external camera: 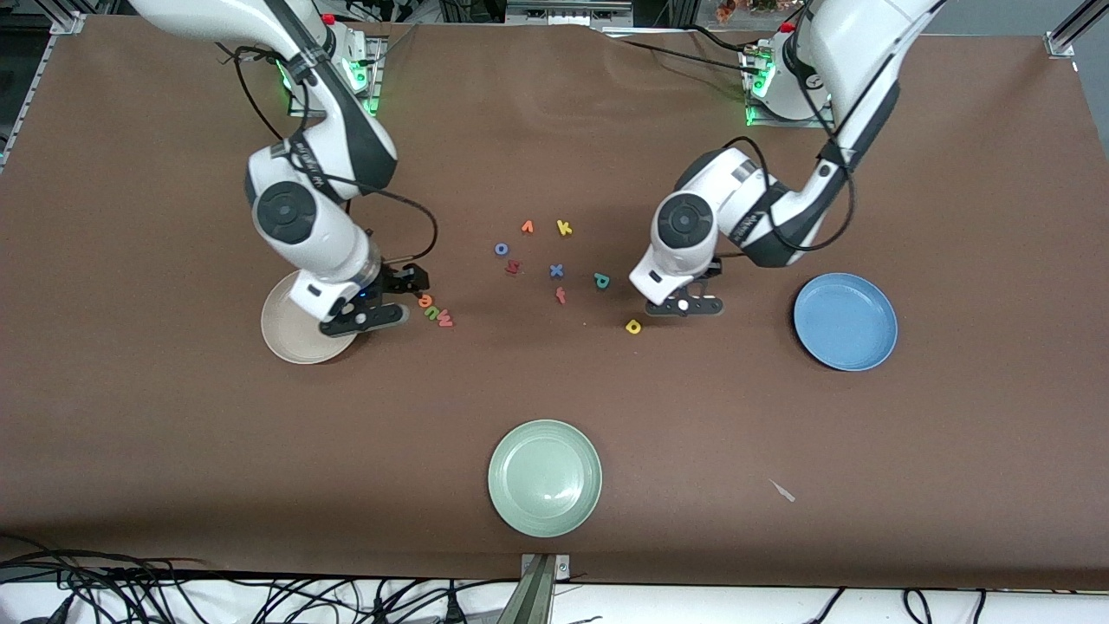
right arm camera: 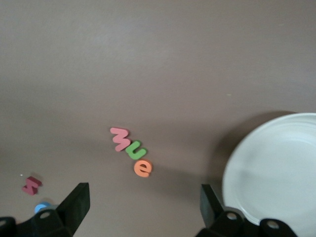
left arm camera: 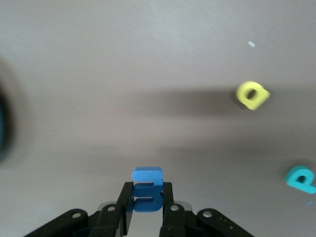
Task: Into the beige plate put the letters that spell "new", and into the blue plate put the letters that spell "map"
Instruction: 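Carry the blue m to the blue plate while the right gripper reaches letters, then drop the blue m while the right gripper grasps the orange e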
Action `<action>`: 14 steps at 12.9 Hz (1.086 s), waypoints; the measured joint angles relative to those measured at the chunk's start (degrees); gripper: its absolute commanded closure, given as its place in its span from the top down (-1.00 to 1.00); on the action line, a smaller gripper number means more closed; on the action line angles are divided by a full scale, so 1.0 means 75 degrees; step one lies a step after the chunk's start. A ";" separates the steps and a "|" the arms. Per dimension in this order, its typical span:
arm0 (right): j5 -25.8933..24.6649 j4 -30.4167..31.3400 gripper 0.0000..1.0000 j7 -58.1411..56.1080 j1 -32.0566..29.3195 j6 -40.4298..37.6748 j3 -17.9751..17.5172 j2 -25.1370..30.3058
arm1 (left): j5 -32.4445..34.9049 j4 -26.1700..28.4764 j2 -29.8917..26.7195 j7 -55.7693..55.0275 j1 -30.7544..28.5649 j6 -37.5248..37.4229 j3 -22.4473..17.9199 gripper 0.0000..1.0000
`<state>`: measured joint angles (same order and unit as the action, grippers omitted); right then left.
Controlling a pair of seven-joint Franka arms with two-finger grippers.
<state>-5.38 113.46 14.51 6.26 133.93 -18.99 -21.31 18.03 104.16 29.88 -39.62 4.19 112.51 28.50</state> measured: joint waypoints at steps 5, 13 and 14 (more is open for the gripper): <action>-0.0855 0.1114 0.98 -0.0003 -0.0015 0.1699 -0.0024 -0.0316 | -0.0009 -0.0842 -0.0021 0.3059 -0.1835 -0.1411 -0.0087 -1.00; -0.1050 0.1534 0.98 -0.0004 0.0197 0.2512 -0.0105 -0.0634 | 0.0915 -0.0832 0.0964 0.5303 -0.3719 -0.0485 -0.0277 1.00; -0.1085 0.1606 0.96 -0.0004 0.0196 0.2631 -0.0098 -0.0656 | 0.0915 -0.0838 0.0973 0.5301 -0.3695 -0.0484 -0.0251 1.00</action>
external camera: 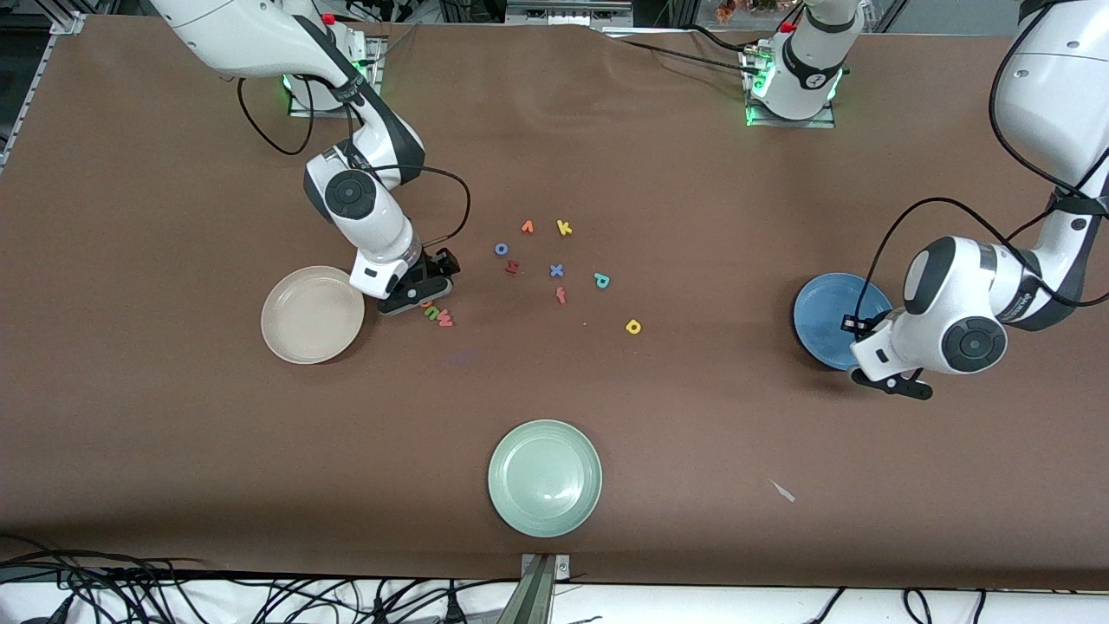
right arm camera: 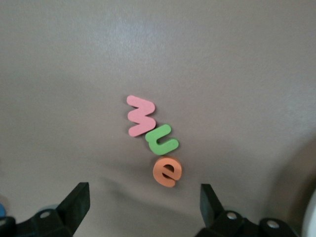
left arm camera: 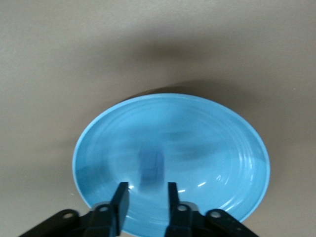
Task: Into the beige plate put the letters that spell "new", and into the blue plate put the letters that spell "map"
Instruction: 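Drop the blue m while the right gripper grasps the orange e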
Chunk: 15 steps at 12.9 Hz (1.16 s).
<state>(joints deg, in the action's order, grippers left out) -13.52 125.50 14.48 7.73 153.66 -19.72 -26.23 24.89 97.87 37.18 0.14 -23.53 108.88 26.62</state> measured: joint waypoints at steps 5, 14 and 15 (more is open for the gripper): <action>-0.0553 0.0163 0.83 0.0000 -0.0009 0.0511 0.0102 -0.0132 | -0.0193 -0.0146 -0.0224 -0.1167 0.0040 -0.0013 0.0717 1.00; -0.0694 0.0182 0.06 -0.0019 -0.0012 0.0698 0.0297 -0.0234 | -0.0347 0.0113 0.0070 -0.6015 0.1976 0.1720 0.1461 1.00; -0.0720 0.0203 -0.09 -0.0022 -0.0012 0.0754 0.0329 -0.0237 | -0.0346 0.0125 0.0131 -0.6395 0.2152 0.1915 0.1455 1.00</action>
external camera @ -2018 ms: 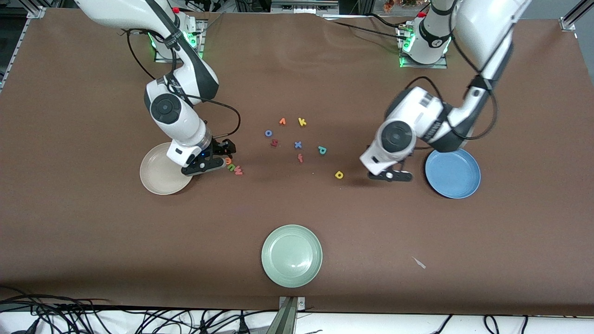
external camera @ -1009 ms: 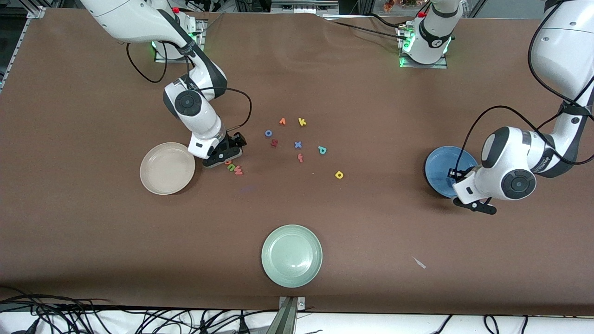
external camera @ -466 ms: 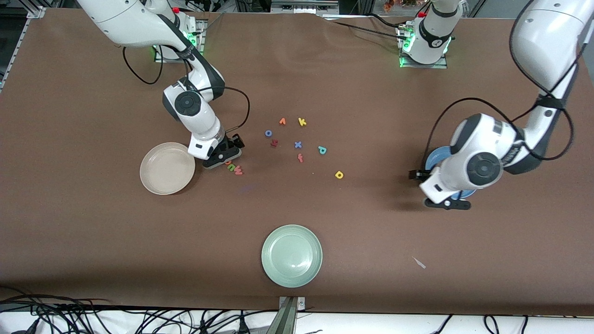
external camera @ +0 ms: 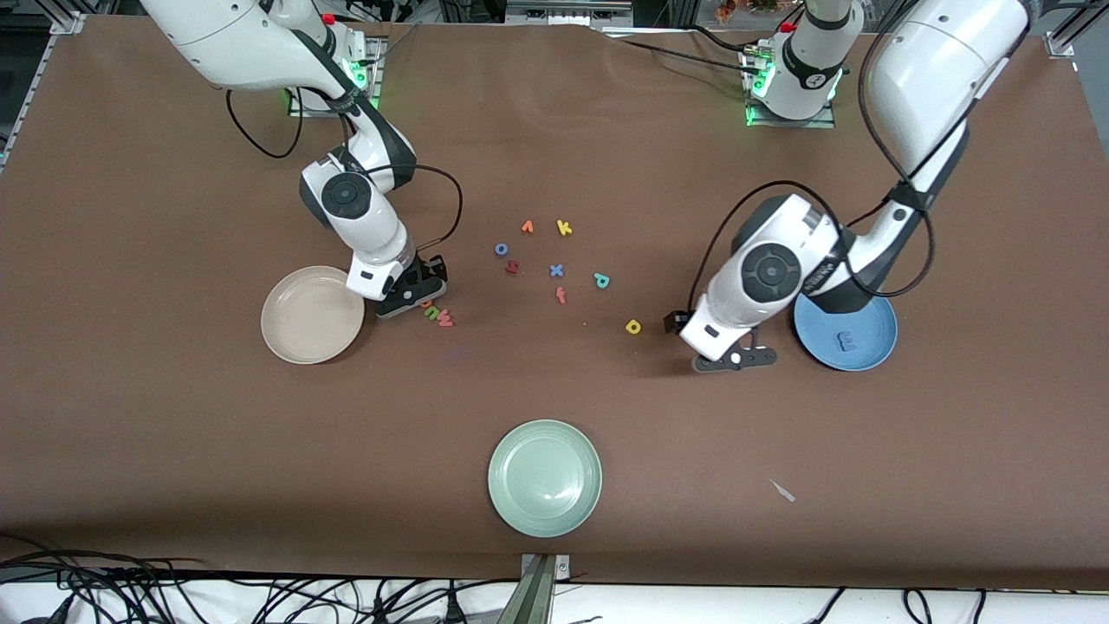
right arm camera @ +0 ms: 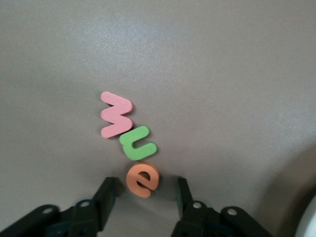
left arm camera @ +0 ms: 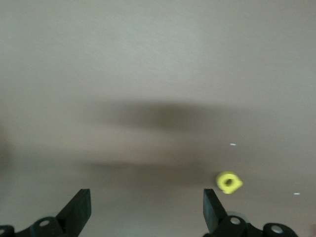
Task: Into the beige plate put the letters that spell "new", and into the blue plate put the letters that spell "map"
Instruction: 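Drop the blue m while the right gripper grasps the orange e, then place the e on the white plate while the left gripper grasps the a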
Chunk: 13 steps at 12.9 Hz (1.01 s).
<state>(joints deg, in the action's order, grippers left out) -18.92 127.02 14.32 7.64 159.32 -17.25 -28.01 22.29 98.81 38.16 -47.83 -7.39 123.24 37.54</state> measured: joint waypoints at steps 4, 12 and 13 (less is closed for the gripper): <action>-0.0036 0.0011 -0.44 -0.0002 -0.0003 0.0055 0.0034 0.0022 | 0.0388 0.0023 0.0284 -0.1343 0.0658 0.0701 -0.0211 1.00; -0.0042 -0.0067 -0.47 -0.0517 -0.0017 -0.0243 0.0183 0.0257 | 0.1105 0.0020 0.0908 -0.2904 0.1294 0.1296 -0.0474 0.81; -0.0042 -0.0132 -0.47 -0.0677 -0.0031 -0.0495 0.0251 0.0404 | 0.1105 0.0017 0.0909 -0.2983 0.1452 0.1372 -0.0612 0.74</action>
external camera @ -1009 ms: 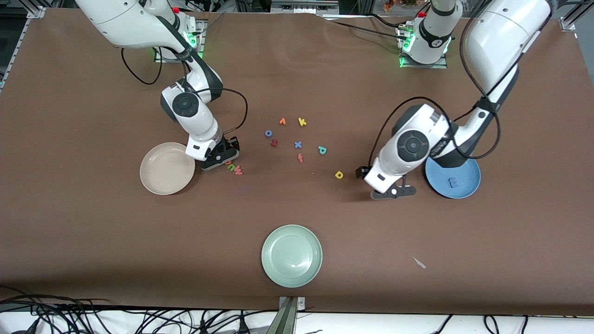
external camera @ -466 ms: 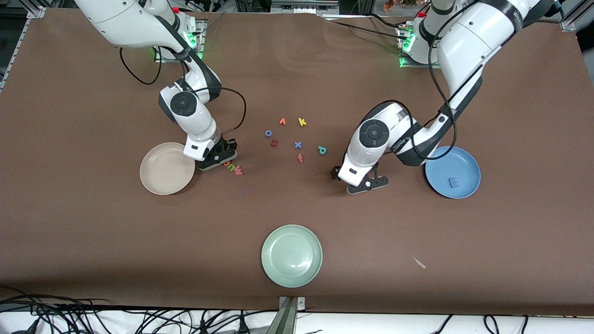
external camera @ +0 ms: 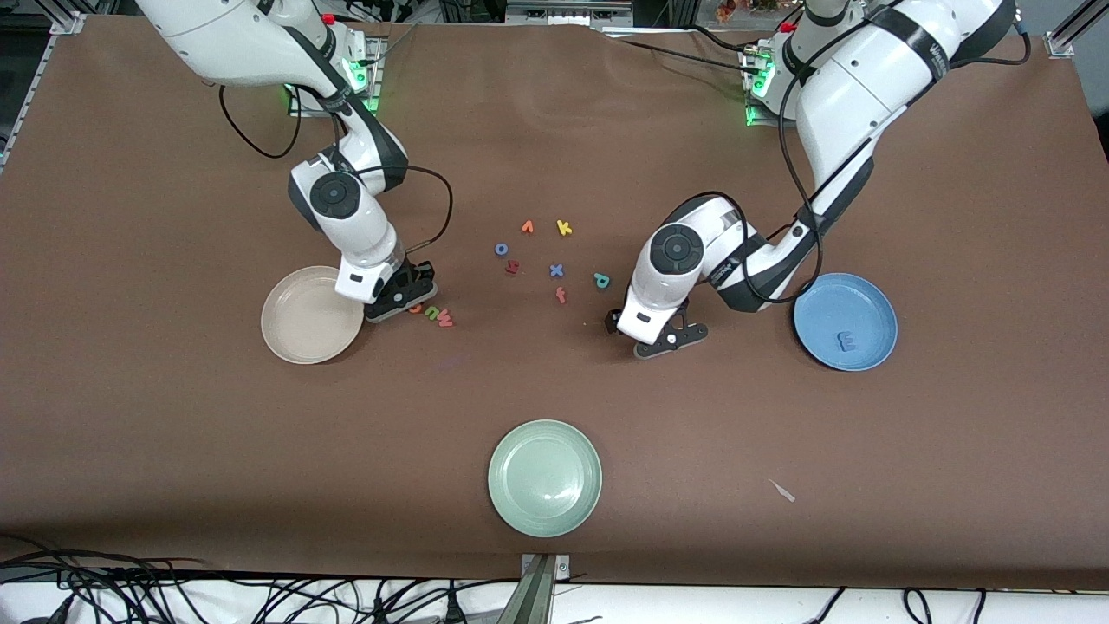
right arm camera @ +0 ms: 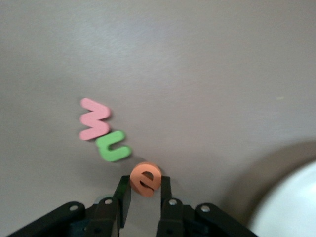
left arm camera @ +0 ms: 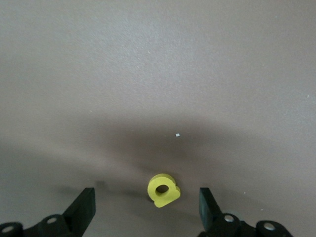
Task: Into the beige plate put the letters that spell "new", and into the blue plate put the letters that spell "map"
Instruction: 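Place the e on the white plate while the left gripper grasps the a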
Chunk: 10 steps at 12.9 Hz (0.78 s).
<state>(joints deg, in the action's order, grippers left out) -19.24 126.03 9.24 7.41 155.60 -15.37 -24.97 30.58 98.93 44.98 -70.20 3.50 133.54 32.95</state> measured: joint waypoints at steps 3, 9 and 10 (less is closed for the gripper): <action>0.0006 -0.0125 -0.46 -0.0847 -0.0065 -0.0699 0.0393 0.0543 | 0.0000 0.0000 0.0017 -0.0178 0.0357 0.0087 -0.0284 0.51; 0.0021 0.0013 0.31 -0.1957 -0.0253 -0.1014 0.1267 0.0848 | 0.0000 -0.0006 0.0045 -0.0401 0.0390 0.0102 -0.0309 0.00; 0.0060 0.0036 0.37 -0.1957 -0.0264 -0.1014 0.1265 0.0848 | 0.0000 -0.0014 0.0049 -0.0407 0.0390 0.0113 -0.0309 -0.13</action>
<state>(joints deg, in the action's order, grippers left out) -18.79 126.30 -5.43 5.43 147.99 -5.89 -18.61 30.58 98.83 45.35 -73.25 6.42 134.38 30.63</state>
